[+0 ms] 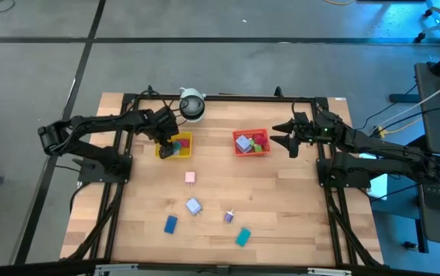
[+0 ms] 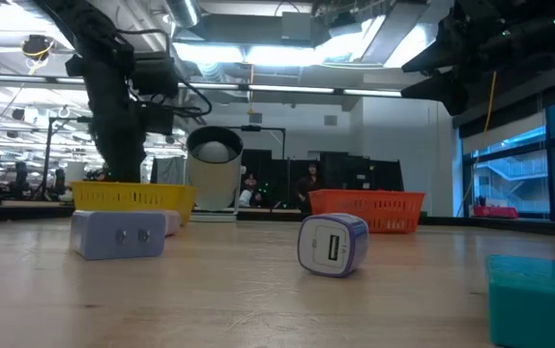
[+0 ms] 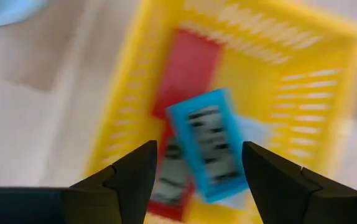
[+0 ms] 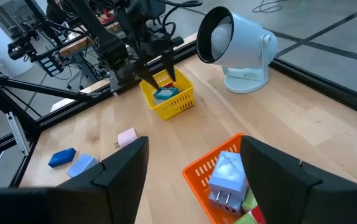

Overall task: Pick & Place Office items
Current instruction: Put the light pink charger adapter into the orange bin

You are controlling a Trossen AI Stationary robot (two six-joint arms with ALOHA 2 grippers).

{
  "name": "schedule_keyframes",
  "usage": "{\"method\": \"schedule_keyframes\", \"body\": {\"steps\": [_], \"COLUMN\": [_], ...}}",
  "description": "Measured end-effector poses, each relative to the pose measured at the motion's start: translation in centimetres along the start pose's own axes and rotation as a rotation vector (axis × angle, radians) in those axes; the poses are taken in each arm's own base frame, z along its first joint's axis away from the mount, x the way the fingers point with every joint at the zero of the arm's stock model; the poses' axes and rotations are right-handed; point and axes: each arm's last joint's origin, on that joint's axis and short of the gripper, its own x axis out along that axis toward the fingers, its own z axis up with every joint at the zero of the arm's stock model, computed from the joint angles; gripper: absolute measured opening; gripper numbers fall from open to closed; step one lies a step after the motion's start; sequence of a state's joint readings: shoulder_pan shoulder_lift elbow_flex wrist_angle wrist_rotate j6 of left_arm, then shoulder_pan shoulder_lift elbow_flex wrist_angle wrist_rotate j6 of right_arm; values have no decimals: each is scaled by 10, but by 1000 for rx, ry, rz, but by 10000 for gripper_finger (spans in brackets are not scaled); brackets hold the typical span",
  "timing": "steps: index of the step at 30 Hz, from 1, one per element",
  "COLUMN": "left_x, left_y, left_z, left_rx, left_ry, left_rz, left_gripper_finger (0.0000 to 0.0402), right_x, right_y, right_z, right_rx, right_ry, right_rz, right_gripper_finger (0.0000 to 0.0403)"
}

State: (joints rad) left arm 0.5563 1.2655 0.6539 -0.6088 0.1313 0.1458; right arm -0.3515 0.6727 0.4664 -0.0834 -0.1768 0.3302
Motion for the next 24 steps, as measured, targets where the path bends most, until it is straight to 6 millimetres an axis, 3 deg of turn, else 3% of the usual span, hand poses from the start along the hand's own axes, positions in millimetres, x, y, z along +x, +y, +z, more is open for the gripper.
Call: {"method": "schedule_keyframes", "body": {"steps": [6,13,19,24], "left_x": [-27,-81,-120,-118], "left_y": [-15,-37,-43,-41], "left_z": [22,47,29,-4], "left_rx": [24,212,233,103], "left_ry": [-22,-328,-700,-840], "left_rz": [-180,-264,-237,-201], "left_gripper_finger": [230,227,216,216], "right_x": [1,11,26,53], "right_y": [0,-2,6,22], "right_z": [0,5,28,38], "right_rx": [-23,-9,-72,-194], "right_ry": [3,29,67,142], "right_rz": [-2,-55,-54,23], "right_gripper_finger": [256,256,256,256]}}
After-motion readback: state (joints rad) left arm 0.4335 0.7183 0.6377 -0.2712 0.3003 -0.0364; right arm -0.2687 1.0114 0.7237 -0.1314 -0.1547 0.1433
